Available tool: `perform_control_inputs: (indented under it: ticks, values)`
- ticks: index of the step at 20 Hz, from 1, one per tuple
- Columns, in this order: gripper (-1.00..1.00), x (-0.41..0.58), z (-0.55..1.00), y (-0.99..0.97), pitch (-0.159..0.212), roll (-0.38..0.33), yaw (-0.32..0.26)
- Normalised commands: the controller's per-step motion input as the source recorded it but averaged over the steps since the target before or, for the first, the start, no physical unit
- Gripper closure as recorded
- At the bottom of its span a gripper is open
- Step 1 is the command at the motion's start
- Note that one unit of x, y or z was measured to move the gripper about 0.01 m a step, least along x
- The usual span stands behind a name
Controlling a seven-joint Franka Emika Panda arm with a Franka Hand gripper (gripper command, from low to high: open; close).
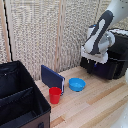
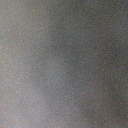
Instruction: Please move the gripper into proximity with the fryer handle. Once close enough, gingerly grasp the handle and gently tug the fryer basket open in your direction.
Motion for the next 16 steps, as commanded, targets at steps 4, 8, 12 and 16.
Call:
perform_control_inputs:
  ticks: [4,8,12,16]
  values:
    - [1.00,0.066,-0.15,0.90,-0.003,-0.003,-0.099]
    - [1.00,-0.093,-0.14,0.99,-0.003,0.000,-0.007]
    - [1.00,-0.115,-0.18,1.00,-0.009,0.000,0.000]
    - [1.00,-0.092,-0.17,1.00,-0.002,0.000,0.000]
